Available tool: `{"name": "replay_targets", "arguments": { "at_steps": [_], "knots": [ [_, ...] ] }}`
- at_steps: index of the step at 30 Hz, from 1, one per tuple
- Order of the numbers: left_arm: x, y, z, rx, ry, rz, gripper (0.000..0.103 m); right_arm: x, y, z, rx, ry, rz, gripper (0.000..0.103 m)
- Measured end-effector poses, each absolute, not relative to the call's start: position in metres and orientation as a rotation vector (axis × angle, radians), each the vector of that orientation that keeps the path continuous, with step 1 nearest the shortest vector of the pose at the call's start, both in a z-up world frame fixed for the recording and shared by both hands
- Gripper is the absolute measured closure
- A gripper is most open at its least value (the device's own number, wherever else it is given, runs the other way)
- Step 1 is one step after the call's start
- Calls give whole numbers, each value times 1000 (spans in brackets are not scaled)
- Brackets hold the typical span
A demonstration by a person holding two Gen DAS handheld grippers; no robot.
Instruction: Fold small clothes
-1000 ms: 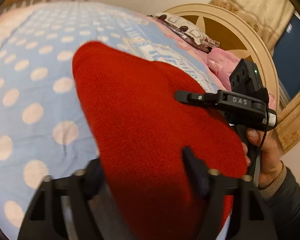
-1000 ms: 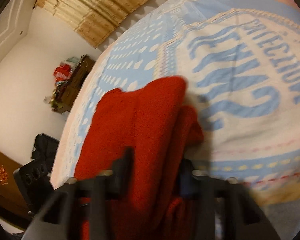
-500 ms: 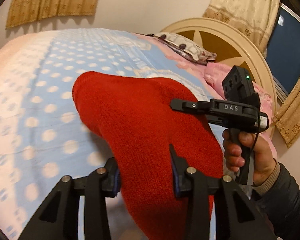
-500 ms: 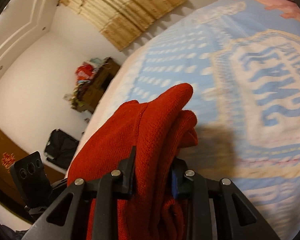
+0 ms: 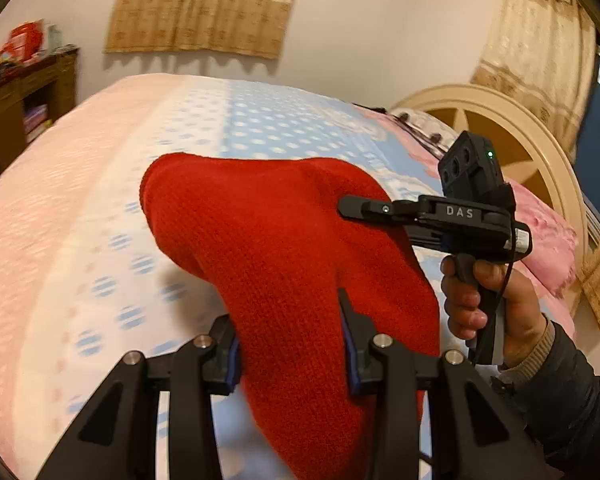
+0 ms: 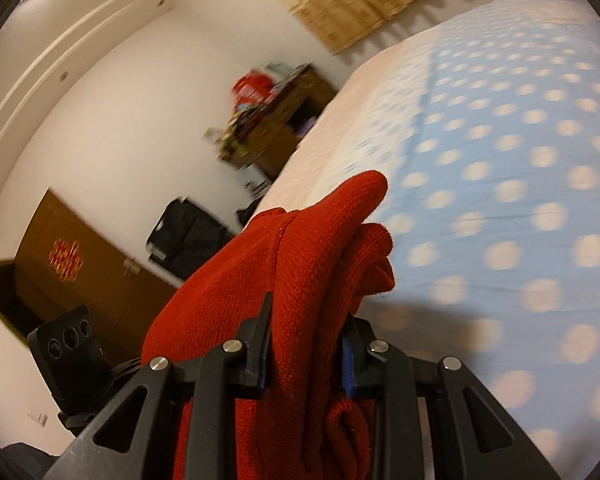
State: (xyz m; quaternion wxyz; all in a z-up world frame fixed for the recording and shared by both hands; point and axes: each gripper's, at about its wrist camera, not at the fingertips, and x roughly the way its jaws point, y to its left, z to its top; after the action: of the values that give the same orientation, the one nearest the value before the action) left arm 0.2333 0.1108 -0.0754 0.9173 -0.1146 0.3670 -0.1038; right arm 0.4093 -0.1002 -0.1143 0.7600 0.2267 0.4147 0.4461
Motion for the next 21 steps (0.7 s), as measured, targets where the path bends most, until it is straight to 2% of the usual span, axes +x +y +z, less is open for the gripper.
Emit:
{"name": "replay_targets", "arguments": {
  "at_steps": [6,21],
  "knots": [
    [212,150,-90,-230,732,-119,63,403,-30,-117,456,930,1060,76],
    [181,234,-158,-389,790,-20,63,388,104,-177,382,1084,1162,76]
  ]
}}
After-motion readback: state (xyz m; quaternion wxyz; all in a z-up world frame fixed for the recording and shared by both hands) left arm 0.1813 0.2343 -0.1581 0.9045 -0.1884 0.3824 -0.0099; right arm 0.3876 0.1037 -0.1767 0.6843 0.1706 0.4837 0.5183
